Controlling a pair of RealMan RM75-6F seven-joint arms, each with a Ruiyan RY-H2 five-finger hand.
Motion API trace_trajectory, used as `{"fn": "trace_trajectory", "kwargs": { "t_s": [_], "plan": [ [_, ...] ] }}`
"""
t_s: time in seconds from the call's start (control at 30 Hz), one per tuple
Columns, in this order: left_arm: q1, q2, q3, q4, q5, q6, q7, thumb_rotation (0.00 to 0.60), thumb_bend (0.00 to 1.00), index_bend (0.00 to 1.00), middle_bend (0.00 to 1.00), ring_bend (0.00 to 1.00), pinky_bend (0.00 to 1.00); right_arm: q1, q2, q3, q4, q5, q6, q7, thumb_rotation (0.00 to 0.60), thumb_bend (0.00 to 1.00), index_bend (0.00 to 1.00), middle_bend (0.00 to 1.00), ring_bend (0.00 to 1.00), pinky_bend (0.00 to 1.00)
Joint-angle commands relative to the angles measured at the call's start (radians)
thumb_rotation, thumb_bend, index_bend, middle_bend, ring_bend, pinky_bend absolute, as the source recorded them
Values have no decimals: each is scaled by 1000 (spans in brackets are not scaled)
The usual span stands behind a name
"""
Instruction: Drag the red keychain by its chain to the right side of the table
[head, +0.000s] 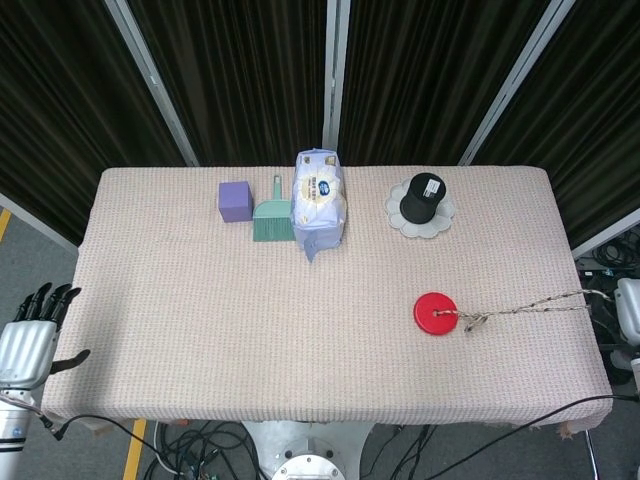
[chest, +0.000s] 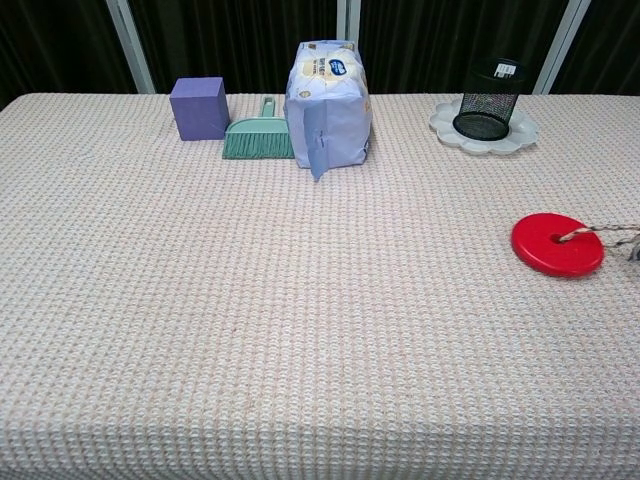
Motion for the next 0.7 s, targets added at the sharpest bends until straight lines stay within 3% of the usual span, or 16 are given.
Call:
{"fn": "trace_trajectory", "kwargs": {
  "t_s": [0.03, 0.43, 0.7],
  "plan": [
    [-2, -2, 0, -2, 0, -1, 3, 600, 0, 134, 105, 23, 133, -12, 6, 16, 14, 4, -4, -4, 600, 606, 983, 963, 378, 0],
    [-1, -3, 2, 0, -2, 2, -1, 600, 0, 134, 105, 23, 133, -33, -8, 116, 57, 62, -26, -53, 600, 607, 985, 963, 378, 0],
    [-4, -6, 3, 0, 0, -1, 2, 600, 0, 134, 105, 23, 133, 5, -29, 118, -109, -122, 6, -104, 600, 606, 985, 963, 378, 0]
  ]
}}
